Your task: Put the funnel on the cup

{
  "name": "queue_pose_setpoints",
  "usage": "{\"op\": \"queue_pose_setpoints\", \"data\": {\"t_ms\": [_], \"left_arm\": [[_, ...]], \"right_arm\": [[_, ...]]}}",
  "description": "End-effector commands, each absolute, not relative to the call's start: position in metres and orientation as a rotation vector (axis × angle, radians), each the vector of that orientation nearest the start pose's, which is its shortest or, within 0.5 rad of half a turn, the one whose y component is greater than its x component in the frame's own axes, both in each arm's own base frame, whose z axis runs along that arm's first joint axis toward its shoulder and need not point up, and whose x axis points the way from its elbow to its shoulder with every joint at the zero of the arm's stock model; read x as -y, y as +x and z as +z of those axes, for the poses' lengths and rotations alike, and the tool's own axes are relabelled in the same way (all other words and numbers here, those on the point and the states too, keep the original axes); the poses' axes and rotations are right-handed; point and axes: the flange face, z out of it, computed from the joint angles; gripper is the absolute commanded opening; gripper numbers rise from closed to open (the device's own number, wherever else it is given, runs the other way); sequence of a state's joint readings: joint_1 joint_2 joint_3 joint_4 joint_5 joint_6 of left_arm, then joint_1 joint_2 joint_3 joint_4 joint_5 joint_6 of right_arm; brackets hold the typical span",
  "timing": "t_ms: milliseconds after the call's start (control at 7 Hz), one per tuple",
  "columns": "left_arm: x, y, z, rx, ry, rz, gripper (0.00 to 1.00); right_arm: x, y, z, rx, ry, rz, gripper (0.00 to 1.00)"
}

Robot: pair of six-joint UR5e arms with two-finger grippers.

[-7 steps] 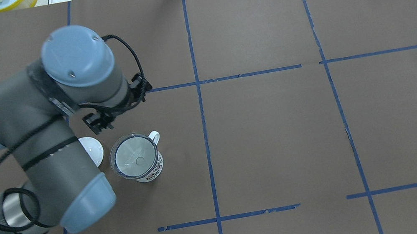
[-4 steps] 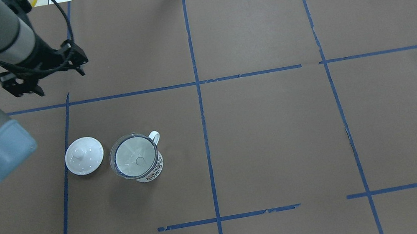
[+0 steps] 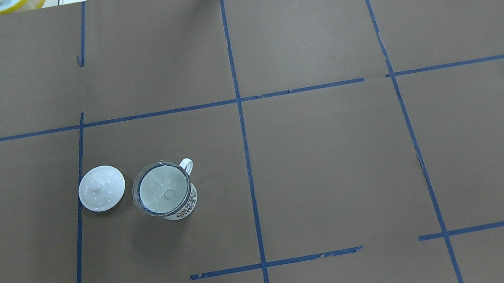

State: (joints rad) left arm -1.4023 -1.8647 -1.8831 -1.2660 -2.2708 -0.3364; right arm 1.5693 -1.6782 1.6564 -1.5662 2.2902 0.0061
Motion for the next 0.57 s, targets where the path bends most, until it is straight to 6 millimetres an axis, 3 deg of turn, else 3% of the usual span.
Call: {"op": "queue_pose_setpoints", "data": {"t_ms": [0,286,429], "left_arm": [[0.562,-0.070,0.467,-0.785,0.119,0.011,1.00],[0.557,-0.087,0.465,-0.783,0.134,-0.014,1.00],[0.541,-0.088,0.468,-0.783,0.134,-0.017,1.00]], "right_arm": [[0.445,0.067,0.670,0.719,-0.019,0.010,1.00],[0.445,0.067,0.670,0.719,-0.019,0.010,1.00],[0.445,0.067,0.670,0.719,-0.019,0.010,1.00]]}}
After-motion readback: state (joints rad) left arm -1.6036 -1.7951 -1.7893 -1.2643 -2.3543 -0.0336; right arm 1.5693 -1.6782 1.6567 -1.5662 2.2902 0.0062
